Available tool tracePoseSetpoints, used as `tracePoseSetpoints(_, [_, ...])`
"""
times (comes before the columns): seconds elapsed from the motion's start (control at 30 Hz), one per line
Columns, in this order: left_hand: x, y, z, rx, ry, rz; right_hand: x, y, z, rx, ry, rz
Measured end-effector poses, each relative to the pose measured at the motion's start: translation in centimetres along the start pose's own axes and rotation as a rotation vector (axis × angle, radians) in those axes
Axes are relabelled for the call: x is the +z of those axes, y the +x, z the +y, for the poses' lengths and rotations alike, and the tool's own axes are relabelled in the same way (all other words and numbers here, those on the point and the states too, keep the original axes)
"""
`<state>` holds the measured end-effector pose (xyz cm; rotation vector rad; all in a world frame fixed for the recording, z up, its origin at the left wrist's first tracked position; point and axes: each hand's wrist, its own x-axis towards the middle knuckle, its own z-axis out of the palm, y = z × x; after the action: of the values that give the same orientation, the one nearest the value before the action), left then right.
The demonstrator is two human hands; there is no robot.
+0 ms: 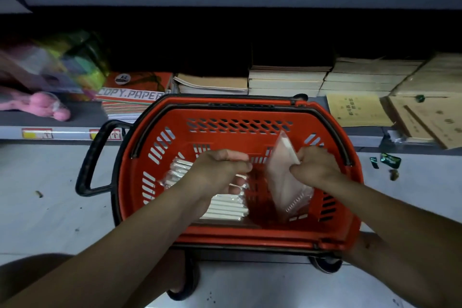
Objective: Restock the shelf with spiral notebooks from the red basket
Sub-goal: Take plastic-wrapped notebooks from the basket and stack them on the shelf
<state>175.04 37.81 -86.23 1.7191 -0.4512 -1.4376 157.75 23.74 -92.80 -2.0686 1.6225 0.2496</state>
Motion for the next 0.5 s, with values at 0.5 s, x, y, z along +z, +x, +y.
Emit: tracePoseSetpoints(0.5, [0.7, -4.6, -0.1, 0.174, -0.362, 0.074, -9.0, -13.4, -4.1, -0.218, 1.335, 0.094])
